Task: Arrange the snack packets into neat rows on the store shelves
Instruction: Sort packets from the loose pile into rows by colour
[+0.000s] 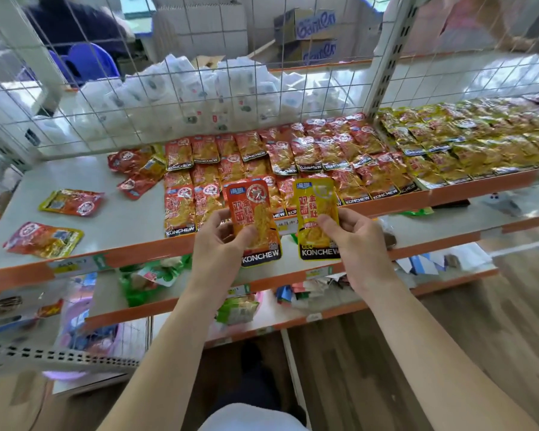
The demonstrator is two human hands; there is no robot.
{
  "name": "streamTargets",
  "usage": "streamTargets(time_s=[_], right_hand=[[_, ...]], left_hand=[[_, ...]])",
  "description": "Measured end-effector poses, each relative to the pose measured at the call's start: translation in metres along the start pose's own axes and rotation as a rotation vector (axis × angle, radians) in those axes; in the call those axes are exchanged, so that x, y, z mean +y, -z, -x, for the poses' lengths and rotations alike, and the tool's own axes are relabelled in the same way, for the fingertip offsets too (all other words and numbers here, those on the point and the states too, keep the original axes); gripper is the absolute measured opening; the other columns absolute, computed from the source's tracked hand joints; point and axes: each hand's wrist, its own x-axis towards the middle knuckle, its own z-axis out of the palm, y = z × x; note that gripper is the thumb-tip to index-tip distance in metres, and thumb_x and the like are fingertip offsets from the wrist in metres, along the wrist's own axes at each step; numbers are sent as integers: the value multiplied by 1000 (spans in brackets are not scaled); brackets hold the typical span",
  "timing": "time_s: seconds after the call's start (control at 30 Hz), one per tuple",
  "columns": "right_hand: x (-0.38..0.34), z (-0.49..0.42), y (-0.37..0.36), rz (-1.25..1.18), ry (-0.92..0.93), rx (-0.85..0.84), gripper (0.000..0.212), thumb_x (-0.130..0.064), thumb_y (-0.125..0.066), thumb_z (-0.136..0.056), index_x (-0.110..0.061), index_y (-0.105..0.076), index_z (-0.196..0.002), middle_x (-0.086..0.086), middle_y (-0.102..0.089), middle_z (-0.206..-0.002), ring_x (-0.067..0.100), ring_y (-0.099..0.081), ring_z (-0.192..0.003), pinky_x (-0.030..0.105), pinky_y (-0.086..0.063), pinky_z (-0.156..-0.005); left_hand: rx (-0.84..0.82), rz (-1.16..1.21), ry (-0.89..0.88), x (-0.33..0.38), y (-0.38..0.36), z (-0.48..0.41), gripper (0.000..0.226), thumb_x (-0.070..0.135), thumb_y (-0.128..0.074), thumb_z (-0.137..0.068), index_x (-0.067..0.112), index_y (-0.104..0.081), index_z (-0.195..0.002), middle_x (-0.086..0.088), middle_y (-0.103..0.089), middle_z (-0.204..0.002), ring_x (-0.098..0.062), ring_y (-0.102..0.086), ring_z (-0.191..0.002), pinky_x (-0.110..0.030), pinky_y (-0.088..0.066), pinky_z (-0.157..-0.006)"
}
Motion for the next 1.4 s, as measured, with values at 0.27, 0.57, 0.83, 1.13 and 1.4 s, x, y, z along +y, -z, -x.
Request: streamTargets(time_s=[0.27, 0.57, 0.83, 1.13, 1.4], right_hand=[[-2, -57, -19, 52, -8, 20, 5, -17, -70, -92, -20, -73, -93, -3, -78, -91, 16, -73, -91, 33, -57, -87], [-6, -118, -34, 123, -24, 19, 12, -14, -69, -93, -24, -71, -87, -10, -77, -87, 8, -72, -89, 19, -53, -76], [5, -149, -43, 142, -71, 58, 8, -15, -68, -94, -17, -72, -100, -2, -77, -94, 14, -72, -94, 30, -55, -90], [14, -153, -53, 152, -83, 70, 8, -13, -67, -94, -18, -72, -99, -4, -77, -91, 11, -73, -89, 25, -55, -82], [14, -152, -42, 154, -102, 95, 8, -13, -67, -94, -17, -73, -98, -2, -77, -92, 14, -72, -93, 28, -54, -88]], left_hand=[[42, -13, 39, -5, -2, -65, 26, 17, -72, -92, 32, -58, -108, 0, -73, -101, -19, -71, -96, -37, -55, -89], [78, -143, 61, -15, -8, -151, 42, 26, -74, -90, 16, -61, -128, 1, -71, -107, -18, -68, -101, -32, -55, -83], [84, -408, -49, -22, -19, -207, 33, 29, -78, -87, 15, -64, -113, 3, -68, -100, -7, -63, -85, -21, -52, -76], [64, -734, -136, -19, -31, -229, 33, 35, -81, -84, 9, -64, -95, -1, -63, -82, -17, -60, -78, -19, -47, -66], [63, -966, -372, -32, -30, -220, 51, 39, -73, -89, 5, -59, -124, -13, -56, -118, -31, -55, -109, -40, -50, -88]])
